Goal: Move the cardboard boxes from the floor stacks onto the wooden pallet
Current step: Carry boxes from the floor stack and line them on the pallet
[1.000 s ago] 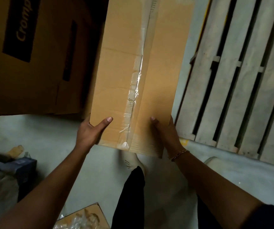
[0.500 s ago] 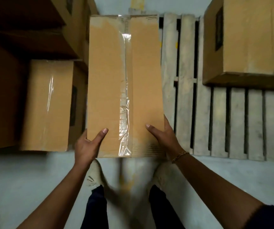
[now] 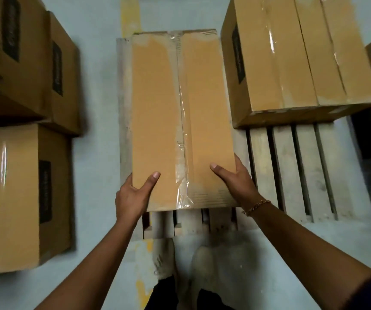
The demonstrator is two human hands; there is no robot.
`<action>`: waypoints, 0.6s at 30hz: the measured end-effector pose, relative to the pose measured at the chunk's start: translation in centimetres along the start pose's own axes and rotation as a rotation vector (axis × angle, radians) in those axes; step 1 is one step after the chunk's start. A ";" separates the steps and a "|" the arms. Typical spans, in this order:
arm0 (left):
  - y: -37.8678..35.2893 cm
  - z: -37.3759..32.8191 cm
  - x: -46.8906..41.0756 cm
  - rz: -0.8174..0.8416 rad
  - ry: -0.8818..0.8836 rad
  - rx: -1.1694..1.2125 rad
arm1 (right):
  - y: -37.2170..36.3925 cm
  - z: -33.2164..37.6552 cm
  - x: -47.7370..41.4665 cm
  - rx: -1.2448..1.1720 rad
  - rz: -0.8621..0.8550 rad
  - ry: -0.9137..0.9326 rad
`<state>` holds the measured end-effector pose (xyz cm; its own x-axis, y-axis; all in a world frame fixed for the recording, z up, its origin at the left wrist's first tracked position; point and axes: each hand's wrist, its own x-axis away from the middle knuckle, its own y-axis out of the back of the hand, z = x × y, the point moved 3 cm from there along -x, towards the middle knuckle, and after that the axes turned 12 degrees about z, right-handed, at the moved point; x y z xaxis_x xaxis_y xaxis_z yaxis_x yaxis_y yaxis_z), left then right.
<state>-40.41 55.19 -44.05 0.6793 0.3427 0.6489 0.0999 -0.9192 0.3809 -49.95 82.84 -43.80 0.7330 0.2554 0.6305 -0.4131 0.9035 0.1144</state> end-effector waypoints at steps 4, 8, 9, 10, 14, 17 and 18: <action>-2.7 -1.3 -3.4 -0.004 -0.033 -0.022 | 2.8 -0.3 -3.4 0.001 -0.039 0.020; -5.5 -1.6 -6.1 -0.029 -0.054 -0.045 | 5.1 -1.7 -6.9 0.042 -0.018 0.048; -6.3 -1.5 -6.9 -0.034 -0.064 -0.035 | 5.5 -2.0 -7.8 0.045 -0.018 0.056; -7.0 -1.4 -7.6 -0.038 -0.074 -0.022 | 6.0 -2.3 -8.8 0.052 -0.021 0.064; -9.4 -1.0 -10.4 -0.058 -0.082 -0.016 | 7.4 -3.3 -12.2 0.074 -0.053 0.100; -10.4 -0.5 -12.4 -0.063 -0.084 -0.027 | 8.0 -3.9 -14.1 0.079 -0.055 0.116; -10.6 -0.4 -12.9 -0.062 -0.087 -0.032 | 8.0 -4.1 -14.7 0.081 -0.057 0.123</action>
<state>-50.49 60.61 -56.17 0.7332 0.3789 0.5647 0.1209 -0.8898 0.4401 -61.82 87.77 -55.27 0.8152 0.2487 0.5230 -0.4070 0.8885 0.2118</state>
